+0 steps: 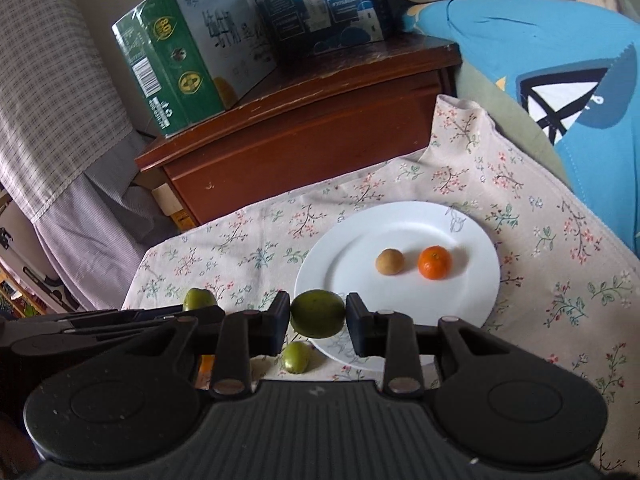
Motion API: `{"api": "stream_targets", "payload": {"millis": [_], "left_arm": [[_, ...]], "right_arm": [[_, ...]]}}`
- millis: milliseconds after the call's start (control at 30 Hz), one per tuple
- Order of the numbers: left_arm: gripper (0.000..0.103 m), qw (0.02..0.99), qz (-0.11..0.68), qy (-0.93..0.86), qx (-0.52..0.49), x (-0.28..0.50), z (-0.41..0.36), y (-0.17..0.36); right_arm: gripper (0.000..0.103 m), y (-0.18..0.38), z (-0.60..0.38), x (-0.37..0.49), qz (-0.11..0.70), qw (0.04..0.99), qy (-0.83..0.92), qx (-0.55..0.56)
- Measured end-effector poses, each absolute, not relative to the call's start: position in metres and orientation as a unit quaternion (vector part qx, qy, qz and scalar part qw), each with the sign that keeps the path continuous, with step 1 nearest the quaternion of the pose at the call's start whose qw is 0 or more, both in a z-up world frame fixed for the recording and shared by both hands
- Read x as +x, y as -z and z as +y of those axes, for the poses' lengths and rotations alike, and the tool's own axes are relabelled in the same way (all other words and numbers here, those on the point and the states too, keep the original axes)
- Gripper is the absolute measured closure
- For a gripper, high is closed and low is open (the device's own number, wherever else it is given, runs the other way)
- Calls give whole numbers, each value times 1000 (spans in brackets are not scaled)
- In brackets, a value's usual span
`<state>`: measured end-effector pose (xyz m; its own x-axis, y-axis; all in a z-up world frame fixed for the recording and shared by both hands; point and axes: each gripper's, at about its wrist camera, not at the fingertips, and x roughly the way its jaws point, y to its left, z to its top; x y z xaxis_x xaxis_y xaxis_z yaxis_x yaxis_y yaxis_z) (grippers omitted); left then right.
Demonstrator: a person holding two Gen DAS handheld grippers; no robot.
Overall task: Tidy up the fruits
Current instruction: 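Carry both green fruits onto the white plate and open both tools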
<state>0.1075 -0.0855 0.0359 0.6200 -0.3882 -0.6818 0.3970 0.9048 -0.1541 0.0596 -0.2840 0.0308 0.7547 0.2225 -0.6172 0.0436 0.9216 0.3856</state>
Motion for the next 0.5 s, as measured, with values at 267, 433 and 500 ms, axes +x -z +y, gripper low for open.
{"api": "stream_targets", "payload": {"millis": [267,433,500], "left_arm": [[79,884,384,266,27,130,-120,-28],[79,872,407,270,23,143,-133,-9],[79,870,413,270,16,148,-134,-3]], "right_arm": [[77,-22,-316,67,349,903,0,248],[77,-5,-327,72,371,886,33,277],[77,-2,-334,70,373,878,49,297]]}}
